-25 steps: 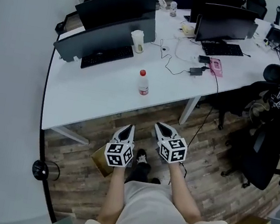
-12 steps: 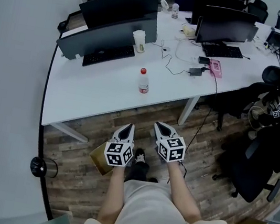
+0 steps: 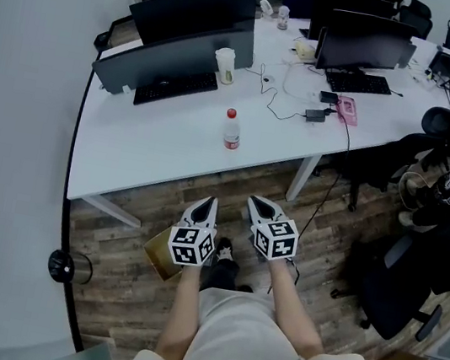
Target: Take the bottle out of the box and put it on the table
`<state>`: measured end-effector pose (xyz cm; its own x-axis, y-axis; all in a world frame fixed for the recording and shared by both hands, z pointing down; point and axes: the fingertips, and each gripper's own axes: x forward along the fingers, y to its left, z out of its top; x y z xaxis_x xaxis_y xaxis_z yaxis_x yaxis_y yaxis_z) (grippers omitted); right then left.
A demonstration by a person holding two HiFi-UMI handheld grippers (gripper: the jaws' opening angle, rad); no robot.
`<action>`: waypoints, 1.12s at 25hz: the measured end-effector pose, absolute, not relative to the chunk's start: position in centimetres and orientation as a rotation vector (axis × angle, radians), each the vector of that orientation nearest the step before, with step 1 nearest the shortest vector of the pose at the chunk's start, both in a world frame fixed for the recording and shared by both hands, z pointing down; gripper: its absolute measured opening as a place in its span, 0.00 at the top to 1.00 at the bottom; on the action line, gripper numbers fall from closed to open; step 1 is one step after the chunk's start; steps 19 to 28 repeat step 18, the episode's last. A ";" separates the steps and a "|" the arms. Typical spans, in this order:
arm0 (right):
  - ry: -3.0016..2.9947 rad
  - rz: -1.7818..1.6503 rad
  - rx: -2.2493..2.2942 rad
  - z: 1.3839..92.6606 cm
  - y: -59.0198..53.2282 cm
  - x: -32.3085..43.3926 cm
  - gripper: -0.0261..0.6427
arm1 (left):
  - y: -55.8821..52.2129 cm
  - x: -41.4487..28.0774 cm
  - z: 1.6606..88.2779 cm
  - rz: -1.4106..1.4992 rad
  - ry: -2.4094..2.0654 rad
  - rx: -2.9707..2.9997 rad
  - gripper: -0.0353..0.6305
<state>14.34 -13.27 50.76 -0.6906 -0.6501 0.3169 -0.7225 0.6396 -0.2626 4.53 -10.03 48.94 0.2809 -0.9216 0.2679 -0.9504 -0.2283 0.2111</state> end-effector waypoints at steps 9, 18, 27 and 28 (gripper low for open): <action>-2.660 0.555 1.140 50.9 -13.1 14.1 0.90 | -9.6 3.8 48.9 0.121 -1.705 2.221 0.93; -2.658 0.544 1.154 50.8 -12.7 14.0 0.90 | -8.9 3.4 48.8 0.125 -1.711 2.224 0.93; -2.658 0.544 1.154 50.8 -12.7 14.0 0.90 | -8.9 3.4 48.8 0.125 -1.711 2.224 0.93; -2.658 0.544 1.154 50.8 -12.7 14.0 0.90 | -8.9 3.4 48.8 0.125 -1.711 2.224 0.93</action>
